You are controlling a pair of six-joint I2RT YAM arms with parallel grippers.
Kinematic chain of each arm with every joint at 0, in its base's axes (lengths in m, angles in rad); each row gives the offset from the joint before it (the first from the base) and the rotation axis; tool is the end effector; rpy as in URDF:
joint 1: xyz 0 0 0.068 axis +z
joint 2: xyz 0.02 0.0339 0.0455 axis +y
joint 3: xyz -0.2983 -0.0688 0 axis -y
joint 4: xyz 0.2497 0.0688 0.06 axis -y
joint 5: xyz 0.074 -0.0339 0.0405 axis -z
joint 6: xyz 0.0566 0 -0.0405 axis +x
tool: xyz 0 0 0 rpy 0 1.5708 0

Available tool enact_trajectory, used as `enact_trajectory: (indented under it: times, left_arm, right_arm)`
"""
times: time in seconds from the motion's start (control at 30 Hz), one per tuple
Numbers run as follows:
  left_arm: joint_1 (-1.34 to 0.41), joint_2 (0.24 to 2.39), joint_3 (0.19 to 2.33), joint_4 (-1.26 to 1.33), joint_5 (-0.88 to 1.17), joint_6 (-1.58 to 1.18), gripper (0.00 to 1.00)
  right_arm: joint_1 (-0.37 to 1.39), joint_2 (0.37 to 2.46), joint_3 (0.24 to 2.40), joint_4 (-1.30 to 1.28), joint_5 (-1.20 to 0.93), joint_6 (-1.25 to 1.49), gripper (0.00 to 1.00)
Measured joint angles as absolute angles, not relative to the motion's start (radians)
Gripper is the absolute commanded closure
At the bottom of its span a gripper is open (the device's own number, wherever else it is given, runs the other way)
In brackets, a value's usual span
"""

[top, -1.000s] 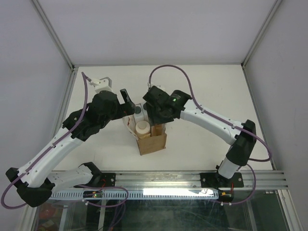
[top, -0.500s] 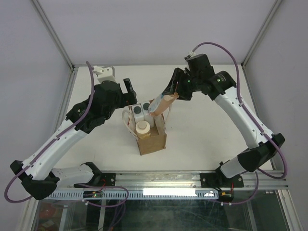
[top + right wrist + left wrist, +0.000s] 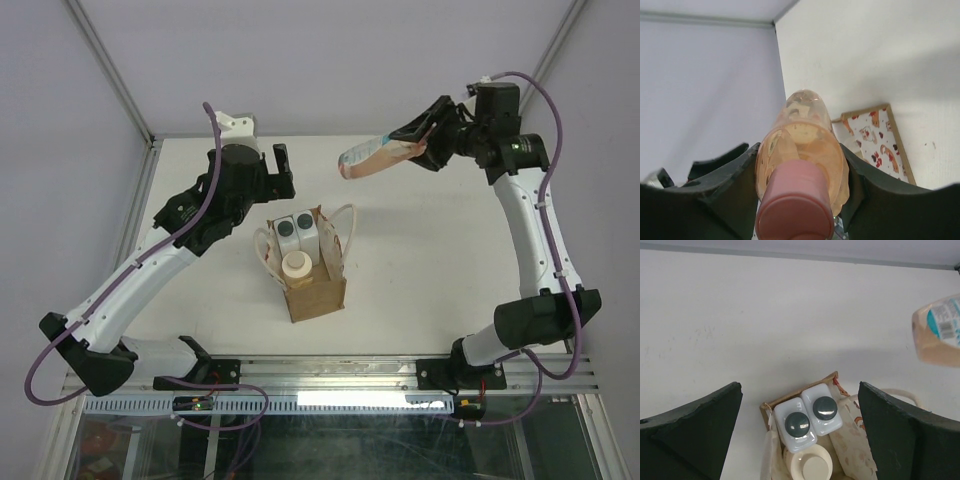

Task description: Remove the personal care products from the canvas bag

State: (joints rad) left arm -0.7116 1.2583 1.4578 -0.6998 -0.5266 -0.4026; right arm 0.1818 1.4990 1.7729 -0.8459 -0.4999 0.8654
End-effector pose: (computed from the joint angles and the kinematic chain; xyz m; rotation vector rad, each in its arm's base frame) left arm 0.2223 -0.1541 0.4467 -0.0080 2.0023 -0.1675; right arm 0.3165 0.0858 0.4694 0.4621 2.2402 1.1188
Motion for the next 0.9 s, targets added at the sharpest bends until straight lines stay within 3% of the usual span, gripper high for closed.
enact_trajectory:
  times: [0.33,0.63,0.9]
  left_arm:
    - [-0.712,1.145,1.353,-0.690,-0.459,-0.413,0.01]
    - [-0.703,1.133,1.343,-0.690,-0.434,-0.416,0.01]
    - [-0.585,1.214,1.352,-0.692,-0.384,-0.371,0.01]
  right_arm:
    - [-0.019,1.498,1.662,-0.776,-0.479,0.764,1.00]
    - [0.012,1.517,1.477,-0.838,-0.302,0.533,1.00]
    - [0.165,1.702,1.570,-0.829,-0.060,0.347,1.00]
